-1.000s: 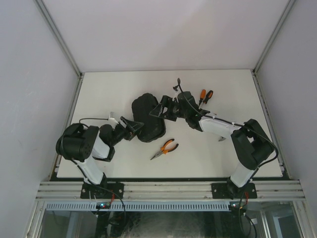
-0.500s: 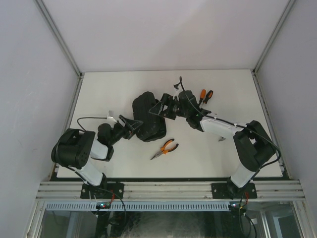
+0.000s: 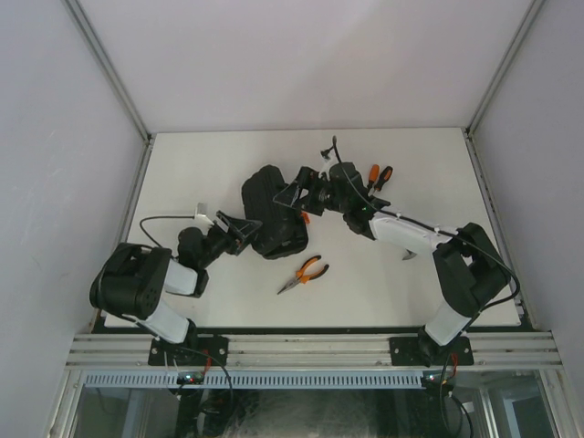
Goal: Sort the tools into containers
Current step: Open the storage box at the center of the board.
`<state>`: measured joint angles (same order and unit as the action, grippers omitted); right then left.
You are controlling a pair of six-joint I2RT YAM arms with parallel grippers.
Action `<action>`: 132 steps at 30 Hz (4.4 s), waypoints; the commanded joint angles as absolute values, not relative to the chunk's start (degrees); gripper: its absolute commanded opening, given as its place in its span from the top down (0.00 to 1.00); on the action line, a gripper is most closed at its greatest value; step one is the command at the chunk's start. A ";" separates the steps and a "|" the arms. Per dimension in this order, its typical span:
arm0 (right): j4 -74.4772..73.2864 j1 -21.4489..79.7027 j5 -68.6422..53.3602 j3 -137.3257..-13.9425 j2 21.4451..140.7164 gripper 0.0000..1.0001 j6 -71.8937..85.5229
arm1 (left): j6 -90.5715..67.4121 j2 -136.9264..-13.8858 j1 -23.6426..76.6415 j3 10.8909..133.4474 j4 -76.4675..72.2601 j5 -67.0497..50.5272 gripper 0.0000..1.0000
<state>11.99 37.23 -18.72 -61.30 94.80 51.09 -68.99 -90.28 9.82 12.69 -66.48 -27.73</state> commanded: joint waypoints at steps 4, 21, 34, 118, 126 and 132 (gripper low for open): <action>12.24 41.87 -26.47 -63.41 93.46 0.24 53.63 | -71.15 -86.22 11.31 12.83 -79.97 -33.59 0.32; 11.56 43.89 -27.81 -64.48 94.80 0.24 53.17 | -70.63 -89.00 11.27 12.64 -80.35 -33.76 0.85; 9.21 46.61 -27.66 -64.42 96.00 0.24 51.98 | -68.09 -93.46 11.15 10.33 -80.59 -32.77 0.98; -24.62 22.47 -9.74 -88.02 116.49 0.61 8.31 | -40.65 -44.76 4.84 18.90 6.87 -7.51 0.28; -25.87 23.06 -7.58 -88.01 118.20 0.64 7.12 | -41.06 -44.98 4.84 18.50 6.88 -7.75 0.28; -26.61 23.13 -6.11 -88.21 119.65 0.68 7.05 | -41.13 -45.24 4.82 18.44 6.64 -7.91 0.28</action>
